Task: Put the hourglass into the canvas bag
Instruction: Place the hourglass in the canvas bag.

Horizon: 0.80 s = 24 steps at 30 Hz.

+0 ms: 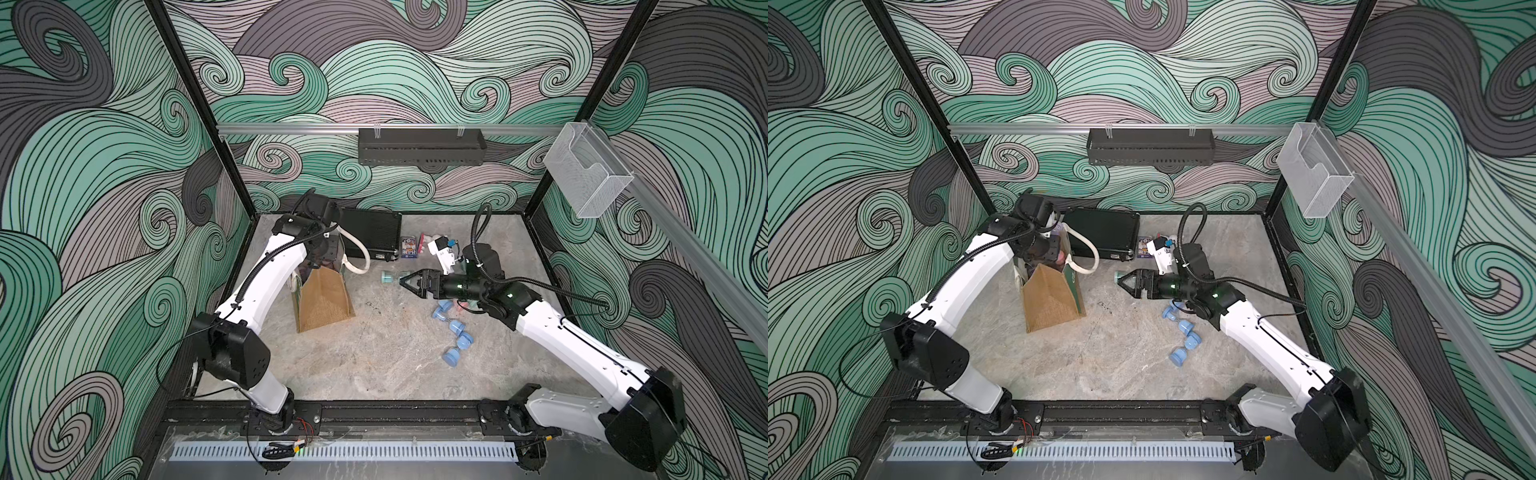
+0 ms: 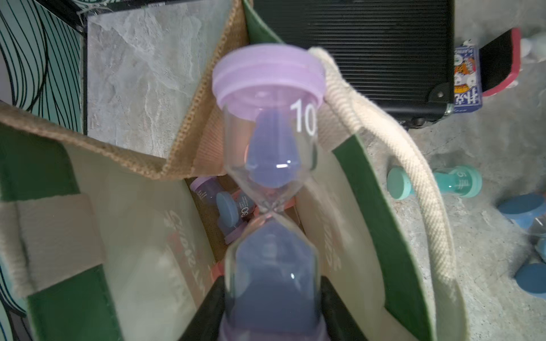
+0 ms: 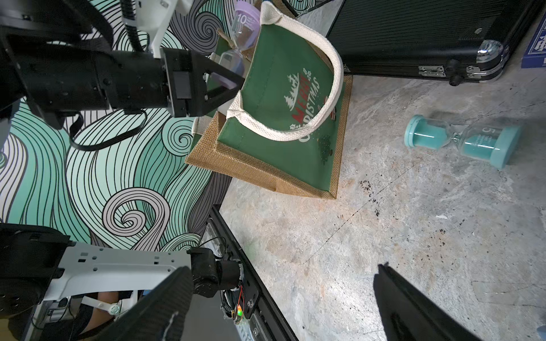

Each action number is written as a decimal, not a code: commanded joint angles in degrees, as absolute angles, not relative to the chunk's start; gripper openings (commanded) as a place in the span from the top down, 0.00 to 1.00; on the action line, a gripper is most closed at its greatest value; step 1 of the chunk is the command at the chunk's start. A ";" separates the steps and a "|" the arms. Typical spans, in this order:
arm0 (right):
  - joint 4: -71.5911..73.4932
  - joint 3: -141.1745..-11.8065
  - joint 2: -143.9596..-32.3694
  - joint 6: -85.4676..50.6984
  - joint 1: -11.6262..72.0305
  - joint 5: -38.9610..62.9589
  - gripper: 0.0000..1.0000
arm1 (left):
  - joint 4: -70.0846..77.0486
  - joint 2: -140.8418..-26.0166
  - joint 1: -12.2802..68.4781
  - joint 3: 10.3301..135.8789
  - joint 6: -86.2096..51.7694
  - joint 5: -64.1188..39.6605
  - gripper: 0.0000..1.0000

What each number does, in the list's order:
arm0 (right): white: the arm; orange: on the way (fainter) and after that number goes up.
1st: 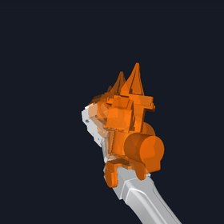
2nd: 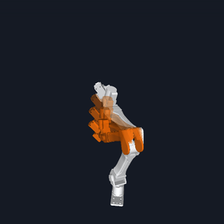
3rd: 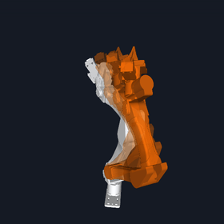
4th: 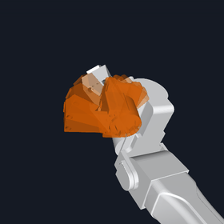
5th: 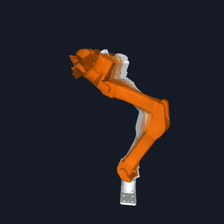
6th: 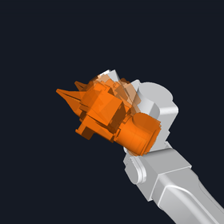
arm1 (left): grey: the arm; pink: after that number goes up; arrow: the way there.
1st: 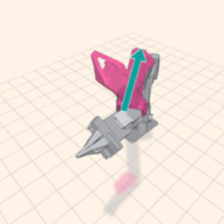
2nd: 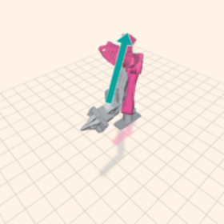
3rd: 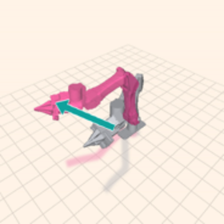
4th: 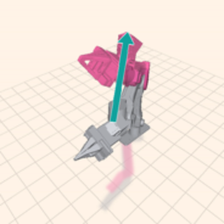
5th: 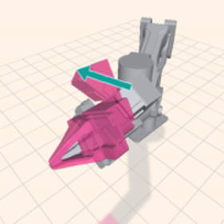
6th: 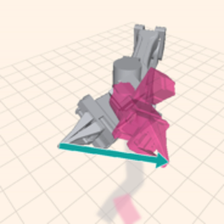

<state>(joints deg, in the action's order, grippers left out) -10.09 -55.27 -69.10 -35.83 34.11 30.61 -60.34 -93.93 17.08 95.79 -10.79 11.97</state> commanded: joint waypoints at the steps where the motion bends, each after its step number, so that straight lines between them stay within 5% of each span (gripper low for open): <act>1: -8.88 -55.90 -69.64 -35.44 34.29 30.77 0.00 | -66.10 -97.34 14.34 100.35 -8.34 11.25 0.85; 15: -8.91 -55.70 -71.53 -35.27 34.26 30.02 0.00 | -69.15 -105.84 9.99 100.89 -5.86 9.22 0.88; 24: -8.00 -54.35 -71.73 -35.60 33.94 28.83 0.01 | -67.12 -104.41 10.32 96.12 -7.15 9.24 0.79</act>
